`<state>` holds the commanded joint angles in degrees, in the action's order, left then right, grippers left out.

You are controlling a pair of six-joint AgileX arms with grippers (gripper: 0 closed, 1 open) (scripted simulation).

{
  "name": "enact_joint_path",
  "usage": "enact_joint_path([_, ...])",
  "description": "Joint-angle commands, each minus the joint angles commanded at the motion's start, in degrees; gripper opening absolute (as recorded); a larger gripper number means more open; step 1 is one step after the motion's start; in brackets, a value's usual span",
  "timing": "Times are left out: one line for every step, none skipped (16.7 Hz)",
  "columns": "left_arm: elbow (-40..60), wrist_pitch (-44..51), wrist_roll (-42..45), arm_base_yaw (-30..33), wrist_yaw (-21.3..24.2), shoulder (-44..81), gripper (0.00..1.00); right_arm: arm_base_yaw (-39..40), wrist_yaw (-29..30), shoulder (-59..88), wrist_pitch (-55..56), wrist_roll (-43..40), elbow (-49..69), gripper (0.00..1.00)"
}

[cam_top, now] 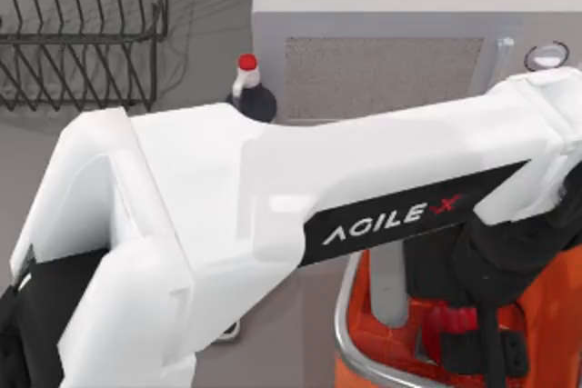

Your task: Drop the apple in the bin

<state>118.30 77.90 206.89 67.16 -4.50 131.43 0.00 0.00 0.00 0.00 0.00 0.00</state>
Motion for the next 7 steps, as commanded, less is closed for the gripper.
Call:
enact_joint_path([0.00,0.00,0.00,0.00,0.00,0.00,0.98,0.00,0.00,0.00,0.00,0.00,0.00,1.00])
enact_joint_path([0.00,0.00,0.00,0.00,0.00,0.00,1.00,0.00,0.00,0.00,0.00,0.00,0.00,1.00])
enact_joint_path([0.00,0.00,0.00,0.00,0.00,0.00,1.00,0.00,0.00,0.00,0.00,0.00,0.00,1.00])
enact_joint_path([0.00,0.00,0.00,0.00,0.00,0.00,1.00,0.00,0.00,0.00,0.00,0.00,0.00,1.00])
enact_joint_path([0.00,0.00,0.00,0.00,0.00,0.00,1.00,0.00,0.00,0.00,0.00,0.00,0.00,1.00])
enact_joint_path([0.00,0.00,0.00,0.00,0.00,0.00,1.00,0.00,0.00,0.00,0.00,0.00,0.00,1.00])
enact_joint_path([0.00,0.00,0.00,0.00,0.00,0.00,1.00,0.00,0.00,0.00,0.00,0.00,0.00,1.00])
